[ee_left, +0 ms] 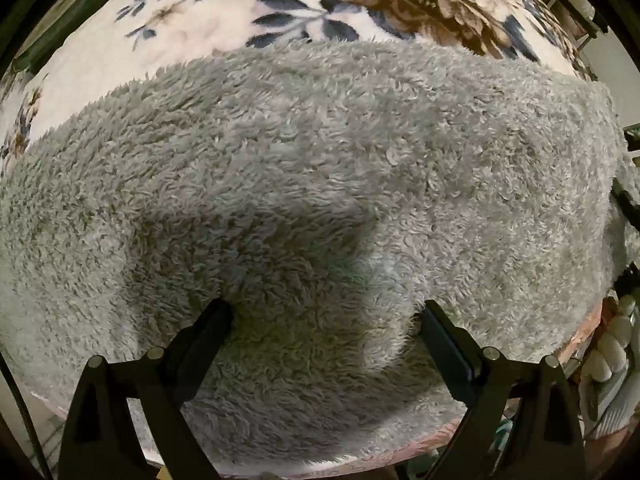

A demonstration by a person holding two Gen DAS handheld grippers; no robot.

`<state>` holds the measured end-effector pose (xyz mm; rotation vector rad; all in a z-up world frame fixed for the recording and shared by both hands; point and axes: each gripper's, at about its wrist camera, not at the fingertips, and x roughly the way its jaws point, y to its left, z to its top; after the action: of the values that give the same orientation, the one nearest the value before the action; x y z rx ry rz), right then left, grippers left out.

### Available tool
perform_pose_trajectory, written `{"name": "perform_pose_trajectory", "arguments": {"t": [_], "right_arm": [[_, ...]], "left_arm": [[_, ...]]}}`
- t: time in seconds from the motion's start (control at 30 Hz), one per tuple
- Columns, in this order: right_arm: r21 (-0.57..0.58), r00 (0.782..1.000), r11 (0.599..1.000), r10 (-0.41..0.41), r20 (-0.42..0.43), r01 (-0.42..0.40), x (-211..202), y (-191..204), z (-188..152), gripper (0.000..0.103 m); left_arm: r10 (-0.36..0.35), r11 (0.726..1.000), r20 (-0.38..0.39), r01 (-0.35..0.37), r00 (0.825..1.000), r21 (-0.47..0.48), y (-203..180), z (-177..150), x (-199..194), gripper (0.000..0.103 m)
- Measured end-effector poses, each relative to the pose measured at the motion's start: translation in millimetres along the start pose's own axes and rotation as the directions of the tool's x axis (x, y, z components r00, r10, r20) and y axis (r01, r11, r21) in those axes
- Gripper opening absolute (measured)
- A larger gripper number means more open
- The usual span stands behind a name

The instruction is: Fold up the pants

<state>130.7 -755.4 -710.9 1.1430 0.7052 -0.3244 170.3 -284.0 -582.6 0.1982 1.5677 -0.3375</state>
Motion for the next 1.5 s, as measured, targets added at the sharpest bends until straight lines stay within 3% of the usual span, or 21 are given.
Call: {"name": "perform_pose_trajectory", "arguments": {"t": [0.17,0.43,0.57,0.67,0.8,0.83,0.97,1.03,1.07,1.13,1.17,1.23,1.3,1.4,1.5], "right_arm": [[0.086,0.999,0.996,0.007,0.045,-0.011,-7.9,-2.5,-6.9,0.017],[-0.158,0.992,0.985,-0.054,0.113,0.072,-47.6,104.2,-36.1,0.015],[-0.353,0.993,0.93,-0.073,0.096,0.103,-38.5,189.5,-73.8,0.015],[-0.51,0.994,0.853,-0.09,0.061,0.108,-21.1,245.8,-119.0,0.015],[-0.696,0.987,0.714,-0.15,-0.048,0.075,30.6,304.7,-213.4,0.015],[-0.763,0.981,0.642,-0.183,-0.063,0.071,49.9,319.0,-249.9,0.015],[-0.902,0.944,0.431,-0.307,-0.118,0.027,104.4,336.9,-356.3,0.015],[-0.951,0.898,0.308,-0.428,-0.107,0.034,130.0,331.6,-403.9,0.022],[-0.958,0.886,0.285,-0.452,-0.101,0.036,129.9,324.7,-420.1,0.029],[-0.951,0.871,0.31,-0.465,-0.159,-0.009,124.1,324.7,-432.5,0.041],[-0.94,0.866,0.341,-0.462,-0.193,-0.027,116.2,326.7,-431.2,0.056],[-0.885,0.851,0.456,-0.423,-0.311,-0.096,92.3,334.4,-422.8,0.066],[-0.815,0.845,0.565,-0.37,-0.386,-0.126,65.3,335.7,-404.5,0.066],[-0.705,0.864,0.707,-0.325,-0.386,-0.049,30.0,333.9,-360.4,0.067],[-0.601,0.874,0.792,-0.363,-0.323,0.106,11.4,309.1,-309.4,0.067]], "left_arm": [[-0.027,0.999,-0.002,0.027,1.0,-0.019,9.9,3.0,-6.4,0.095],[-0.114,0.988,0.063,0.12,0.992,-0.098,66.5,-7.2,-41.8,0.095],[-0.144,0.972,0.092,0.159,0.985,-0.173,117.8,-21.5,-58.5,0.095],[-0.15,0.953,0.117,0.175,0.982,-0.248,164.3,-40.9,-74.2,0.095],[-0.123,0.921,0.14,0.166,0.982,-0.353,226.9,-75.6,-89.0,0.095],[-0.107,0.912,0.143,0.155,0.984,-0.38,245.4,-84.2,-90.7,0.095],[-0.057,0.88,0.136,0.114,0.989,-0.462,298.8,-111.9,-89.5,0.095],[-0.048,0.863,0.133,0.108,0.99,-0.494,323.1,-122.1,-89.0,0.095],[-0.046,0.857,0.135,0.109,0.99,-0.503,331.4,-125.0,-89.2,0.095],[-0.059,0.849,0.15,0.129,0.987,-0.512,343.7,-127.9,-95.5,0.095],[-0.072,0.849,0.159,0.145,0.985,-0.508,347.5,-127.0,-99.2,0.095],[-0.099,0.86,0.192,0.181,0.976,-0.477,343.9,-120.0,-112.0,0.095],[-0.148,0.869,0.216,0.231,0.965,-0.437,331.7,-107.9,-121.9,0.095],[-0.232,0.878,0.23,0.305,0.945,-0.368,312.9,-86.8,-134.2,0.095],[-0.321,0.886,0.219,0.374,0.921,-0.275,274.8,-60.0,-139.0,0.095]]}}
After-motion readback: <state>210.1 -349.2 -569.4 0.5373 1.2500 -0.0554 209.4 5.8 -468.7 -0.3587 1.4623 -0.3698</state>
